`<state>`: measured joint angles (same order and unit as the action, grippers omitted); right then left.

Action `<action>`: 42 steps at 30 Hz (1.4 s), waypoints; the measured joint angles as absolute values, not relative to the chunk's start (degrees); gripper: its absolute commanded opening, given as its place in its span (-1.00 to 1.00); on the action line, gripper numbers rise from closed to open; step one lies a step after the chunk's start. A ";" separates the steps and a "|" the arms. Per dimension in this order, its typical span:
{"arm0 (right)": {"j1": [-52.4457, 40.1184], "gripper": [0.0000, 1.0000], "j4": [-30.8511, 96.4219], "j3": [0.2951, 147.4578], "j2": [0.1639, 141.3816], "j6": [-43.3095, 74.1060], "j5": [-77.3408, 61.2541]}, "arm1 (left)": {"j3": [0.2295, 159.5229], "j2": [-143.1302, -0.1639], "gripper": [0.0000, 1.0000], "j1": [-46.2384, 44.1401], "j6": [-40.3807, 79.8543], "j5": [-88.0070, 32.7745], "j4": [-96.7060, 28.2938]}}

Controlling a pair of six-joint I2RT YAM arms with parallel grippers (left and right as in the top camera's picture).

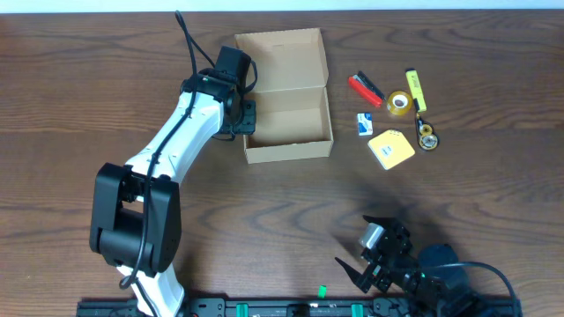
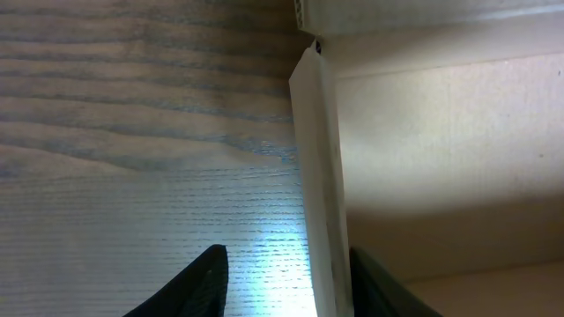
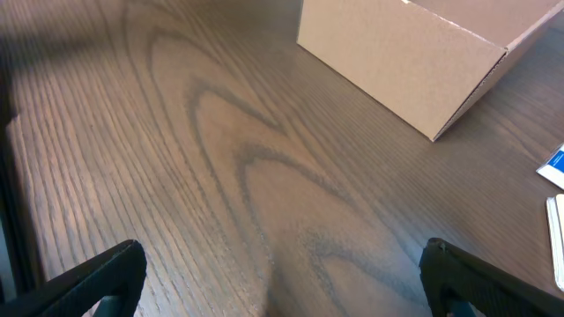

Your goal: Pack container

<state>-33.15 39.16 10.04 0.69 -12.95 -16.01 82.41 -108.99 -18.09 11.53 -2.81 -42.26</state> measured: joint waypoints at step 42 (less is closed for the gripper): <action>-33.15 0.98 39.16 10.02 0.69 -12.95 -16.01 | 96.38 -99.35 -0.01 -18.06 -1.28 -1.15 -58.33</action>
<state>-33.15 39.16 10.02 0.69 -12.95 -16.01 96.38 -99.35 -18.06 -1.28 -1.15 -58.33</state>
